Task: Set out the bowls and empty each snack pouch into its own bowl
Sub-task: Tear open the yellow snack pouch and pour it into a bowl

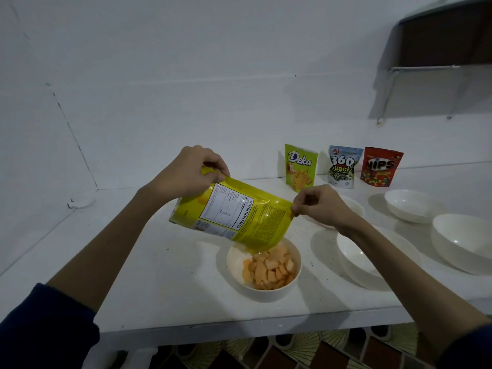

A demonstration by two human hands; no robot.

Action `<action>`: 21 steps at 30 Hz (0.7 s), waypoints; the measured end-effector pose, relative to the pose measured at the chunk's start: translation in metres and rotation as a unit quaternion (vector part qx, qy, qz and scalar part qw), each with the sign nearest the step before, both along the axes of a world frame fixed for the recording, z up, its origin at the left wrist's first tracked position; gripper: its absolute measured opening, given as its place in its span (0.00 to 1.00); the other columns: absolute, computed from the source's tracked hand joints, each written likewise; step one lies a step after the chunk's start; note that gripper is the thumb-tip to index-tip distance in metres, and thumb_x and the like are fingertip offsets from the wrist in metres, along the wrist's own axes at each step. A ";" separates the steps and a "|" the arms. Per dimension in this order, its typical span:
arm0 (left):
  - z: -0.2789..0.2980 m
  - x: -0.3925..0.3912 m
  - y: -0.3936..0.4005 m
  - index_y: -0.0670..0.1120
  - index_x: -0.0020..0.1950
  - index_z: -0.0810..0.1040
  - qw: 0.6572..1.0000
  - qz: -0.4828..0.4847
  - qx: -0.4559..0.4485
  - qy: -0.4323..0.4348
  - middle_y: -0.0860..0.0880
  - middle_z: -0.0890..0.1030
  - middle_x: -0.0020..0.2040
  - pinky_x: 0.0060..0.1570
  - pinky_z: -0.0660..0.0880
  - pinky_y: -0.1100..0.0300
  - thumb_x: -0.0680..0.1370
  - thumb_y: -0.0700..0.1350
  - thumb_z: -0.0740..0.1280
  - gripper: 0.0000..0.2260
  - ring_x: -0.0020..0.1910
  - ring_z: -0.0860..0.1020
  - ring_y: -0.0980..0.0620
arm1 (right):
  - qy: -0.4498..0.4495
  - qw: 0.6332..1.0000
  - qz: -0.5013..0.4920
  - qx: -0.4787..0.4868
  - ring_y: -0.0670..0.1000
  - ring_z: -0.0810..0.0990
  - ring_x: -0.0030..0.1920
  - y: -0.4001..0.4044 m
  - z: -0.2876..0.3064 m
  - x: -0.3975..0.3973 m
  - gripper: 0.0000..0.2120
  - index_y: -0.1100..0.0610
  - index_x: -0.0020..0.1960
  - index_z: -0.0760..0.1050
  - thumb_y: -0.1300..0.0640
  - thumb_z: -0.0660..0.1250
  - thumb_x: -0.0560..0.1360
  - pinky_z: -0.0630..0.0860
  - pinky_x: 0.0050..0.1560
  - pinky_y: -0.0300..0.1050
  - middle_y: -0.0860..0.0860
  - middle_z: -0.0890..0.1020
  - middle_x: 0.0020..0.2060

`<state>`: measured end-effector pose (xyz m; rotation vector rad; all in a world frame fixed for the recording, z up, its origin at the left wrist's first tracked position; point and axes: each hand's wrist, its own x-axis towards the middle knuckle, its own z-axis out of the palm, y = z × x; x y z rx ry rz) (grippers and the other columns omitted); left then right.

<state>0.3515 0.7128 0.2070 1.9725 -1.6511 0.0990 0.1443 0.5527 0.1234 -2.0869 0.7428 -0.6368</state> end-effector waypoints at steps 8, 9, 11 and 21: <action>0.005 0.002 0.000 0.49 0.42 0.81 1.000 -0.002 0.012 -0.009 0.50 0.81 0.45 0.43 0.65 0.68 0.72 0.38 0.68 0.06 0.47 0.73 0.55 | 0.008 1.000 0.019 0.002 0.53 0.82 0.39 -0.001 0.002 -0.002 0.03 0.61 0.36 0.79 0.65 0.72 0.68 0.78 0.54 0.57 0.59 0.84 0.36; 0.007 0.001 0.000 0.48 0.42 0.82 1.000 -0.005 0.017 -0.014 0.50 0.81 0.45 0.43 0.65 0.70 0.73 0.38 0.68 0.06 0.47 0.73 0.56 | 0.027 0.999 0.032 0.002 0.52 0.82 0.39 -0.001 0.002 -0.002 0.03 0.63 0.37 0.80 0.65 0.72 0.69 0.78 0.54 0.56 0.59 0.84 0.36; 0.011 -0.001 -0.003 0.48 0.43 0.82 0.999 -0.009 0.031 -0.025 0.49 0.82 0.46 0.43 0.65 0.68 0.73 0.38 0.68 0.06 0.47 0.73 0.56 | 0.078 0.995 0.059 -0.015 0.51 0.81 0.41 0.002 0.006 0.001 0.04 0.63 0.40 0.80 0.62 0.72 0.68 0.78 0.52 0.53 0.58 0.84 0.38; 0.008 -0.018 -0.018 0.50 0.54 0.80 0.997 -0.057 -0.051 0.002 0.50 0.79 0.54 0.56 0.68 0.63 0.71 0.45 0.71 0.12 0.55 0.75 0.54 | -0.020 0.993 0.010 -0.113 0.47 0.67 0.30 0.025 0.015 0.044 0.10 0.60 0.32 0.75 0.59 0.71 0.70 0.63 0.33 0.40 0.53 0.71 0.26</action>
